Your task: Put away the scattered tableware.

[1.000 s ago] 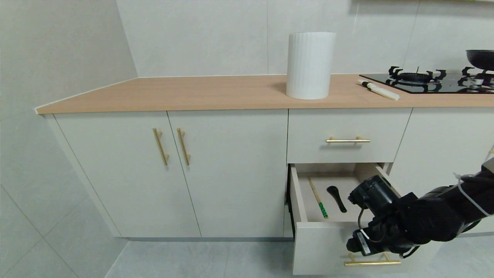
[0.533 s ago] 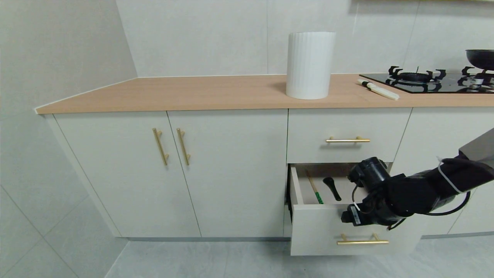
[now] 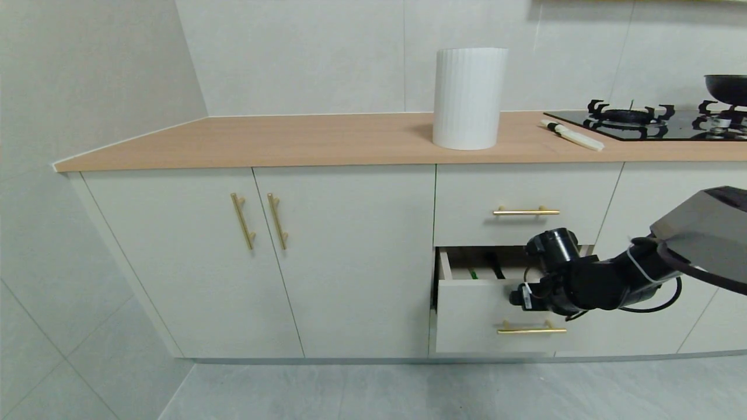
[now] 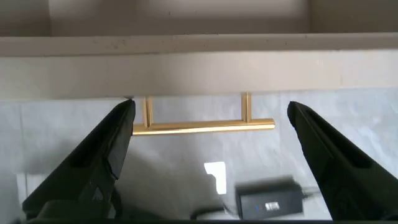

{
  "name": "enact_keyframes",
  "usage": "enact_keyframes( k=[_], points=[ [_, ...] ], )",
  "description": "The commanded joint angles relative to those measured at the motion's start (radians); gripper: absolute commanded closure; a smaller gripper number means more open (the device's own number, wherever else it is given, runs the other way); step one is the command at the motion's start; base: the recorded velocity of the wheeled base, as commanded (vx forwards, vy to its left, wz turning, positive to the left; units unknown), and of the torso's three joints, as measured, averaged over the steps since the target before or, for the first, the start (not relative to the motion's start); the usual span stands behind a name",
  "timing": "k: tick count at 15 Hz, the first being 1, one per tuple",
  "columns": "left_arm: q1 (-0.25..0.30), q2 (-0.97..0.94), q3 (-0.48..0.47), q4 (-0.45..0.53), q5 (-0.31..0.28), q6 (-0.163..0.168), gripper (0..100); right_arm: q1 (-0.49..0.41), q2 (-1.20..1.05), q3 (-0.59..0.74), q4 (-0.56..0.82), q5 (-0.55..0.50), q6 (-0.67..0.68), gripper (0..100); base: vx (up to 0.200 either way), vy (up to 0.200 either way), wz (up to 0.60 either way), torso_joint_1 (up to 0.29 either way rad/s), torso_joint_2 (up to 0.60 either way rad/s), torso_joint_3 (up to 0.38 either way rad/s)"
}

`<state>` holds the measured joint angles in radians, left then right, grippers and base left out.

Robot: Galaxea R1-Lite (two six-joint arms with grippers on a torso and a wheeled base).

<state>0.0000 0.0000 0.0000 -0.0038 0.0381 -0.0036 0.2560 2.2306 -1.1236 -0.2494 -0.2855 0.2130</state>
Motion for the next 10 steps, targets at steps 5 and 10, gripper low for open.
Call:
enact_keyframes(
  k=[5, 10],
  points=[
    [0.000, 0.000, 0.000, -0.001, 0.000, 0.001, 0, -0.049, 0.175, 0.004, -0.335, -0.003, 0.002, 0, 0.000, 0.000, 0.00, 0.000, 0.00, 0.000],
    [0.000, 0.000, 0.000, -0.001, 0.000, 0.001, 0, -0.049, 0.222, 0.007, -0.505, -0.017, 0.005, 0, 0.000, 0.000, 0.00, 0.000, 0.00, 0.000]
  ],
)
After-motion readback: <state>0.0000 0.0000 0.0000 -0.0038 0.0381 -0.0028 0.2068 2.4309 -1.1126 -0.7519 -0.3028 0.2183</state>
